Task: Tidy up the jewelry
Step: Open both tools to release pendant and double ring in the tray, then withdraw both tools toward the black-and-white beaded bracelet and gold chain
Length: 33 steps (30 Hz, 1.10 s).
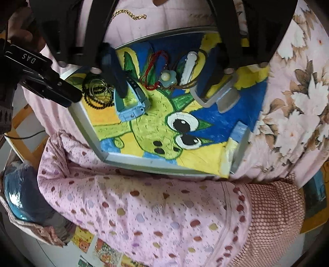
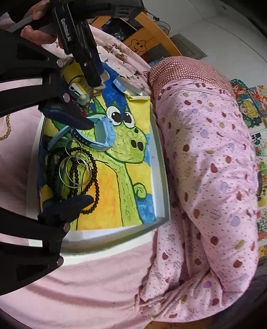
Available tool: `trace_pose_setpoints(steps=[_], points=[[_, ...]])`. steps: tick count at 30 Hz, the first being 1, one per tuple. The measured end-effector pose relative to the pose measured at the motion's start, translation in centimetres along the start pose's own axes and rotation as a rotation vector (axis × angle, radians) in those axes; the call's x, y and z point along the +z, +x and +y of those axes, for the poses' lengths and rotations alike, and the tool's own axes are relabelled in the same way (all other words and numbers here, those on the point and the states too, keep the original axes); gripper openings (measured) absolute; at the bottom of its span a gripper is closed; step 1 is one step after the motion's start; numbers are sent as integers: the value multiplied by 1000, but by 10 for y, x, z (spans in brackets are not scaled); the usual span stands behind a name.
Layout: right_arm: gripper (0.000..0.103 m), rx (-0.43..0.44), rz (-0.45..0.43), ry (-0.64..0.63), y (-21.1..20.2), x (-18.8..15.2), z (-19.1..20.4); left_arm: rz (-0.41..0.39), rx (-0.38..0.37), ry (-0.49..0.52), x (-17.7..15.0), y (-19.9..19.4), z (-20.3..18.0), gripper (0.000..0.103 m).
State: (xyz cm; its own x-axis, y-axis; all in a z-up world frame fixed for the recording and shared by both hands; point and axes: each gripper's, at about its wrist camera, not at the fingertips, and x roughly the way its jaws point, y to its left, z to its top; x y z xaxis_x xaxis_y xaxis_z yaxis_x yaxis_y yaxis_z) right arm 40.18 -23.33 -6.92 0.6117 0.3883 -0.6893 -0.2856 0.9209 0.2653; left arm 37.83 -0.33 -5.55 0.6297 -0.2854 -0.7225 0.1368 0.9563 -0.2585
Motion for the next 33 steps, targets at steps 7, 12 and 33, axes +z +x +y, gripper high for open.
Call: trace_pose_setpoints(steps=[7, 12, 33], points=[[87, 3, -90, 24, -41, -2, 8, -83, 19, -16, 0, -35, -2, 91], [102, 15, -164, 31, -74, -8, 18, -158, 32, -1, -6, -69, -9, 97], [103, -10, -341, 29, -196, -69, 50, -332, -18, 127, -76, -197, -40, 101]])
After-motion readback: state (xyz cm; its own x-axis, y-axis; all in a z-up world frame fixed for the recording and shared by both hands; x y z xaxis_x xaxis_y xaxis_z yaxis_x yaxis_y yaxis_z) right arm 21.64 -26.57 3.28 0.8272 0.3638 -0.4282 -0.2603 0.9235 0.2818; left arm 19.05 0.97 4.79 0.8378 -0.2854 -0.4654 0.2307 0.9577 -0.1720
